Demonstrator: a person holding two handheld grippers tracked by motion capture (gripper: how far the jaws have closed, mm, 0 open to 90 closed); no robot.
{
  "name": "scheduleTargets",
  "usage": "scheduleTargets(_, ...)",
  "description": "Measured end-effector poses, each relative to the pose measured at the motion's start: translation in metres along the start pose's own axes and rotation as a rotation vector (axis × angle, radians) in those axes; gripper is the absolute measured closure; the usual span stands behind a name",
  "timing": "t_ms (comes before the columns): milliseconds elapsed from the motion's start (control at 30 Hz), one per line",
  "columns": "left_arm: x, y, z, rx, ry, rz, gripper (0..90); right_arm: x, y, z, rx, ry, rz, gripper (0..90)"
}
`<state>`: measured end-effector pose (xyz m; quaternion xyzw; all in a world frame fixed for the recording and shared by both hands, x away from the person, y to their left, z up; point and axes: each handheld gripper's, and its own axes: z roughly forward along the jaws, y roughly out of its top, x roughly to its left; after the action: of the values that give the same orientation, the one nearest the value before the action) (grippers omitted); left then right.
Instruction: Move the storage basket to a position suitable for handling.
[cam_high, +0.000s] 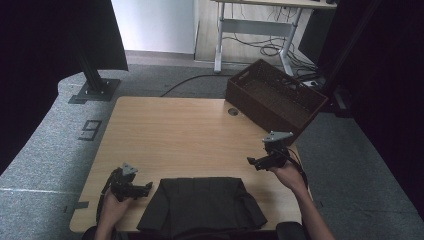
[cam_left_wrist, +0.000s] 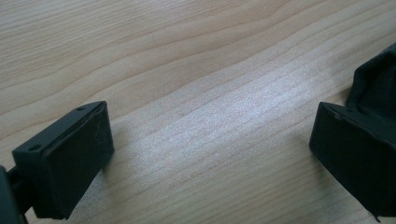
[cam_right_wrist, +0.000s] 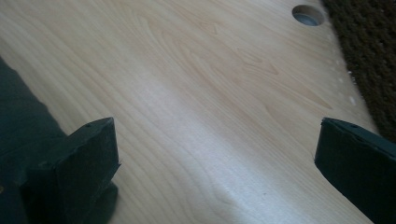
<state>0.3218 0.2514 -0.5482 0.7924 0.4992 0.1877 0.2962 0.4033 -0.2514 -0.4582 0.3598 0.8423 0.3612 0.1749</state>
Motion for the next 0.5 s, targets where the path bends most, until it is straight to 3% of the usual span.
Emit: scheduleTargets(500, -0.002, 0.001, 0.001, 0.0, 0.017, -0.021, 0.0, -0.03, 0.003, 0.0, 0.018, -0.06, 0.057, 1.9)
